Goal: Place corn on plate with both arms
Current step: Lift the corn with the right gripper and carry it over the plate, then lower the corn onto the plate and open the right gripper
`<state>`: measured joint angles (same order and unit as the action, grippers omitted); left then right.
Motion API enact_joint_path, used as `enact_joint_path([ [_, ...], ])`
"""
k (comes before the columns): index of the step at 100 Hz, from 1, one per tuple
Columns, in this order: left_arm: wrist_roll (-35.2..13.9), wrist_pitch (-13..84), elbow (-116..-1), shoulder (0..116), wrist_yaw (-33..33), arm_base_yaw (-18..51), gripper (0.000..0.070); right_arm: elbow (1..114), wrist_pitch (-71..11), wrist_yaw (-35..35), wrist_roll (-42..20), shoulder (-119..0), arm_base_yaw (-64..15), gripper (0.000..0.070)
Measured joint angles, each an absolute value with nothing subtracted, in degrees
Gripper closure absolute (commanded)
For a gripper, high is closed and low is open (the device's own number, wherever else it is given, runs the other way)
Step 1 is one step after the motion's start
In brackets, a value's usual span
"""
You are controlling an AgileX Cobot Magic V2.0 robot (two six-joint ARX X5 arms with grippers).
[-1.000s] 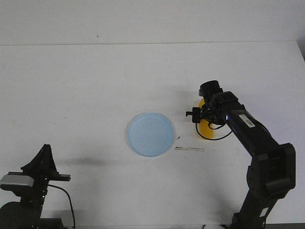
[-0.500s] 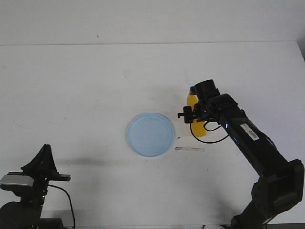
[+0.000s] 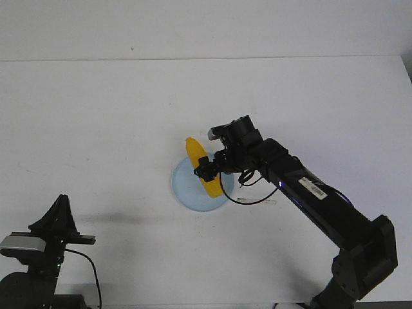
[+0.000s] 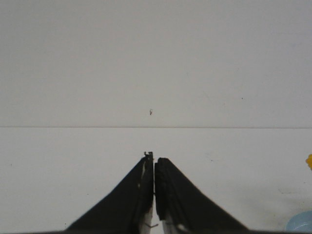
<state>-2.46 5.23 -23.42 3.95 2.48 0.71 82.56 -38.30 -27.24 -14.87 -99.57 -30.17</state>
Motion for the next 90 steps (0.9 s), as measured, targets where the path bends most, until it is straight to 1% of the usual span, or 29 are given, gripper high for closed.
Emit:
enact_joint_path([
  [24,-2.5,5.2,-23.4,3.9,2.5,0.7,0.0699,82.5,-37.8,-27.0,-16.5,-105.1,-32.0,0.0358],
  [51,-2.5,5.2,-23.4,3.9,2.5,0.7,0.0699,82.5,-37.8,-26.7,-20.0,-108.5,-32.2,0.0351],
  [67,-2.5,5.2,-23.4,3.9,2.5,0.7,0.0699,82.5,-37.9,-22.7,-20.9,-108.5,-32.2,0.0346],
  [76,-2.5,5.2,-23.4,3.9,2.5,0.7,0.0699,82.6,-38.2,-22.4,-21.1,-108.5,-32.1,0.0343],
  [80,-2.5,5.2,-23.4,3.9,2.5,0.7,0.0699,82.5,-38.4,-22.4,-21.1,-108.5,-32.1,0.0323],
  [84,-2.5,5.2,-23.4,3.9,2.5,0.7,0.0699,82.5,-38.8,-22.4,-21.1,-108.5,-32.2,0.0279],
  [90,-2.5,5.2,-23.4,3.9,2.5,0.7,0.0699,82.6,-39.2,-22.4,-21.1,-108.5,-32.2,0.0236],
])
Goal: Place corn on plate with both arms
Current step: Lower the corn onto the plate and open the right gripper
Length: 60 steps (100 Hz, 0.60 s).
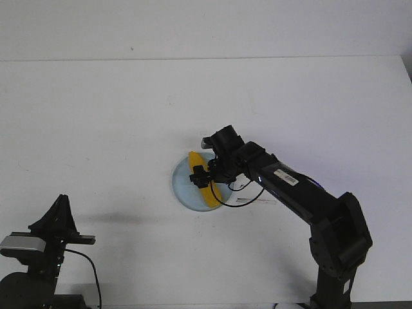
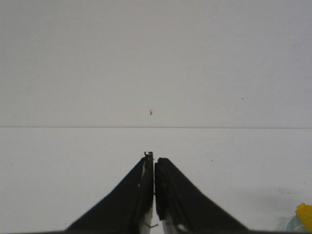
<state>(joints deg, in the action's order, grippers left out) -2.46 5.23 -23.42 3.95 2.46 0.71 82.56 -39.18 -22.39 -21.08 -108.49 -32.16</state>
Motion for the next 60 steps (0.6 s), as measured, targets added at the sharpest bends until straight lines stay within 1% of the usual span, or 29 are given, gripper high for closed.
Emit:
enact_joint_path([
  [35,-2.5,5.2,-23.4,3.9,2.5,0.7,0.0699,82.6,-38.9,-22.2,-21.1,-108.5,-32.1,0.0226],
  [50,-2.5,5.2,-23.4,3.9,2.5,0.7,0.0699,84.2,-39.3,-20.4,-19.7,-108.1,-32.1,0.0228],
  [54,-2.5,5.2,-23.4,3.9,2.5,0.7,0.0699,84.8,-39.3,-19.5,-18.9,-107.5,-32.1,0.0233],
  [60,-2.5,5.2,-23.4,3.9,2.5,0.7,0.0699,85.3,-39.2,-17.7,-17.7,-105.8,-32.1,0.0268],
])
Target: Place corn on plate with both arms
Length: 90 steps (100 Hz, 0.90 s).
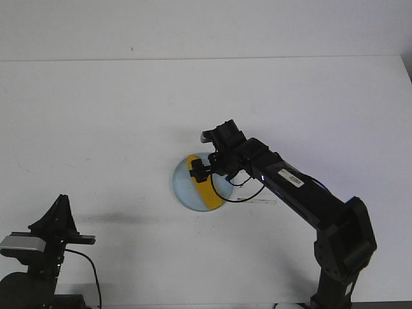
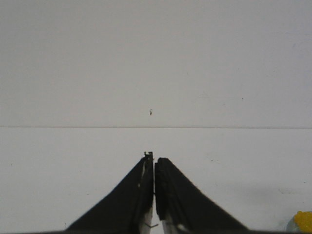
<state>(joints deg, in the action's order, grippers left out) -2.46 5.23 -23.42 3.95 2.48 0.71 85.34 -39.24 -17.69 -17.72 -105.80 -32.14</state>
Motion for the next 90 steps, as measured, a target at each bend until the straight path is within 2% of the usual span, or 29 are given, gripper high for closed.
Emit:
enact_joint_path([
  [12,-2.5,5.2,-23.4,3.9,2.5,0.7,0.0699,85.7,-40.7,-11.0,-15.6,-102.1,-32.2,0.0449],
  [25,-2.5,5.2,-23.4,3.9,2.5,0.7,0.0699,85.8,-42.6,-2.4,-13.2,-100.7,-32.3,0.0595],
  [39,-2.5,5.2,-23.4,3.9,2.5,0.7,0.0699,85.0,-43.0,3.2,-10.3,-98.4,-32.6,0.0652],
  [56,-2.5,5.2,-23.4,3.9,2.5,0.7,0.0699,79.7,-38.5,5.9,-8.7,-91.0,-32.2,0.0658],
  [79,-2.5,5.2,-23.4,3.9,2.5,0.7,0.0699,62.4,-26.9,5.8,-6.2,-79.4,-28.3,0.0685],
  [90,-2.5,5.2,-23.4,3.9,2.5,0.7,0.0699,53.5,-21.0,3.4,-5.8,-73.0,-24.9,0.0685],
])
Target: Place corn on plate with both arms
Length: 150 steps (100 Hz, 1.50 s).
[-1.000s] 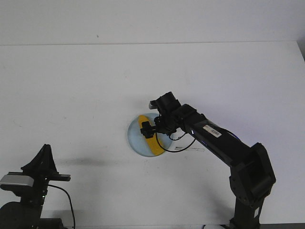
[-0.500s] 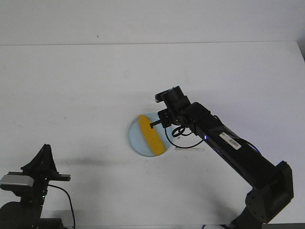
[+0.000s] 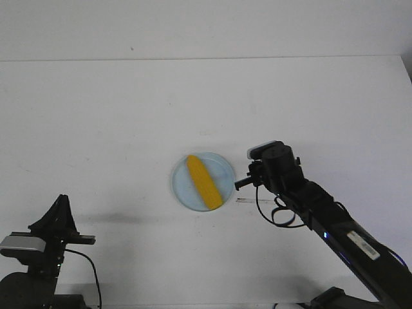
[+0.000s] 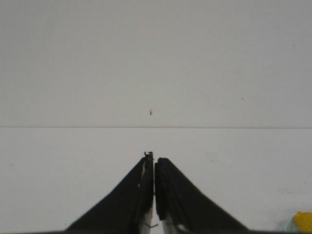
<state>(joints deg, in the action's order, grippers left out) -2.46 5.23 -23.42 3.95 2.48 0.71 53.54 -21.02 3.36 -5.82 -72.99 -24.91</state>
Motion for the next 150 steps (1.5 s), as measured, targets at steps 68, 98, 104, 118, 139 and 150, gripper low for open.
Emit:
enact_joint_path([
  [68,-2.5,5.2,-23.4,3.9,2.5,0.7,0.0699,28.0,-0.3,-0.5,-1.2,-43.2,-1.5,0.0685],
  [98,-2.5,5.2,-23.4,3.9,2.5,0.7,0.0699,25.4,-3.0,-0.4,1.3,-29.2,-0.3,0.0685],
  [104,-2.5,5.2,-23.4,3.9,2.5,0.7,0.0699,25.4,-3.3,-0.5,1.3,-26.7,-0.3,0.0685],
  [118,-2.5,5.2,-23.4,3.9,2.5,0.7,0.0699,25.4,-3.4,-0.5,1.3,-21.6,-0.3,0.0685],
  [139,-2.5,5.2,-23.4,3.9,2.5,0.7,0.0699,25.4,-3.4,-0.4,1.3,-15.6,-0.3,0.0685],
  [150,-2.5,5.2,-23.4,3.9,2.5,0.7,0.0699,25.4,-3.4,-0.4,1.3,-14.0,-0.3,0.0685],
])
